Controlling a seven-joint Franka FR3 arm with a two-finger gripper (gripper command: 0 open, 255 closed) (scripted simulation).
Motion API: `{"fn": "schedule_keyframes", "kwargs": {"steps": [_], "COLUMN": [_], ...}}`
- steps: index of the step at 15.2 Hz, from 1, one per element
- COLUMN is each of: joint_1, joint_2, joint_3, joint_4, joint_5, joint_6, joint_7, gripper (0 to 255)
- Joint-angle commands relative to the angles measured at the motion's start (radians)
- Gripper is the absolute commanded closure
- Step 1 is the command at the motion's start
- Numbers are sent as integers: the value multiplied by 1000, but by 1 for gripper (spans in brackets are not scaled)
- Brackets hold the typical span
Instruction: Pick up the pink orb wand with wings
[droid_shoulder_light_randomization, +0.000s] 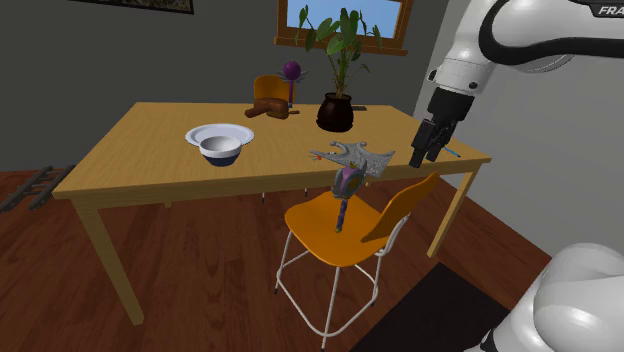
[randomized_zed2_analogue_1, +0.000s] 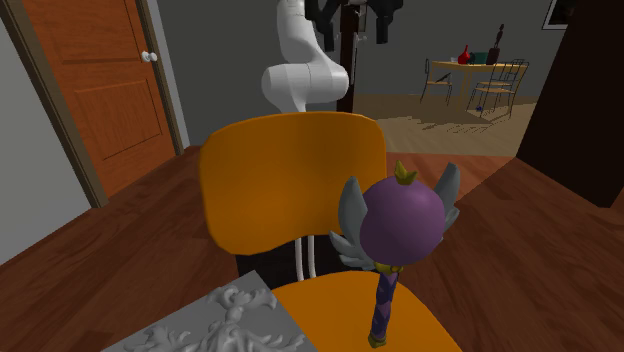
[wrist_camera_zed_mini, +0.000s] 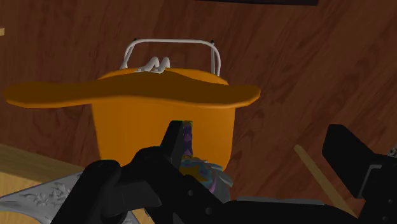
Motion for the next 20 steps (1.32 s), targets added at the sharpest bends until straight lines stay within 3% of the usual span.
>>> {"fn": "schedule_keyframes", "kwargs": {"steps": [1,10,20], "joint_1": [0,119,231], "joint_2": [0,288,656], "joint_3": [0,-174,-259], "joint_4": [0,102,337], "joint_5": [0,-108,-71], "joint_6": [0,197,357], "joint_7": [0,-579,-1186], "gripper": [0,0,0]}}
